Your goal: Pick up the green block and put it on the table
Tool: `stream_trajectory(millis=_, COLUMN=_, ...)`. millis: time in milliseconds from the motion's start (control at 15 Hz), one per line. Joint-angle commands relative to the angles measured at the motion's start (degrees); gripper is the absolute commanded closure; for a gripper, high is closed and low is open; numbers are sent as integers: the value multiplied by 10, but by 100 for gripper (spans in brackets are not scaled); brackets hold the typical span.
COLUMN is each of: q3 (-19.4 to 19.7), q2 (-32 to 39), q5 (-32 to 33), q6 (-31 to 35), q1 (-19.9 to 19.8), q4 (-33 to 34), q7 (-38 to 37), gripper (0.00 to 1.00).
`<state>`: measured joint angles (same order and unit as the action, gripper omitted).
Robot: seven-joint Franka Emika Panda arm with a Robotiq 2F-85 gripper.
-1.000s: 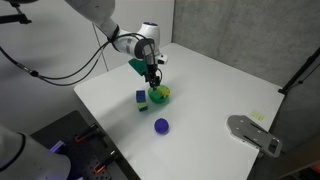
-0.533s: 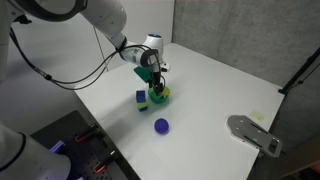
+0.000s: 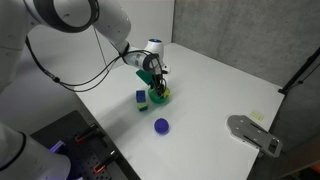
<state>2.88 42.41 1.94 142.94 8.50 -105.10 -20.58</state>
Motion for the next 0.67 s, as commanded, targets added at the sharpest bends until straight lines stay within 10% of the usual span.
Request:
stream_trajectory(millis=0, q3=8, q2=23, q5=-5, q6=11, q1=10, q4=26, q7=-9, gripper=0)
stream_trajectory(millis=600, q3=3, q2=-23, q5=-14, q6=-16, q1=11, q4=21, q7=-2, gripper=68)
